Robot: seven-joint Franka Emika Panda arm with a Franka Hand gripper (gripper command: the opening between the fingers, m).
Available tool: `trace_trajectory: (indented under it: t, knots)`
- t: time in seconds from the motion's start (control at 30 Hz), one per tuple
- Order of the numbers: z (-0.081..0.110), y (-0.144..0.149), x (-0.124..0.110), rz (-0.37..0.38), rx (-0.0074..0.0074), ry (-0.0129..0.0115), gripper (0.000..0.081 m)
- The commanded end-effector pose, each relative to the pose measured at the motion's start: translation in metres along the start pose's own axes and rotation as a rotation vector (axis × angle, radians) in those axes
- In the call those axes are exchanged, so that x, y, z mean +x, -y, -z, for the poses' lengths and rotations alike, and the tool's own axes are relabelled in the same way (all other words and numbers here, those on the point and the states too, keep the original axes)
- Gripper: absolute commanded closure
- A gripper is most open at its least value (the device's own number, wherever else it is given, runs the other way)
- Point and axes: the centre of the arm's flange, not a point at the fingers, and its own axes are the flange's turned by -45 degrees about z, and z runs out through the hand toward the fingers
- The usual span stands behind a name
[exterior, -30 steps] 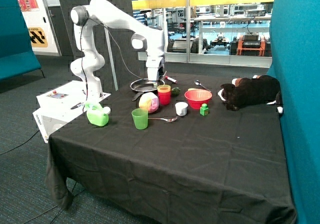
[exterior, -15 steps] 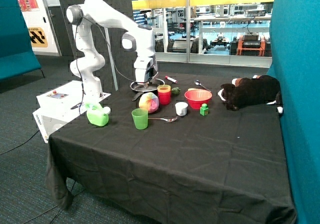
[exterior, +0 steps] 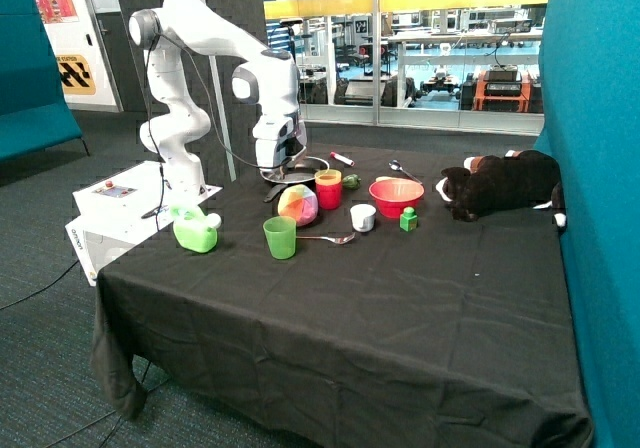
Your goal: Stack the cups
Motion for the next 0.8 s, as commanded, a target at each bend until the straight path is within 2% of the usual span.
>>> trace_trajectory:
  t: [0.0,0.13,0.2,0.77]
  knots:
    - [-0.003,-0.019,0.004,-0.025,0.0020,0.0032,0.0313]
    - [-0.004,-0.030,0.006,-0.019,0.0020,0.0032,0.0315]
    - [-0.005,-0.035,0.006,-0.042,0.0019,0.0032,0.0316]
    - [-0.012,-0.062,0.004,-0.077,0.0019,0.0032,0.0318]
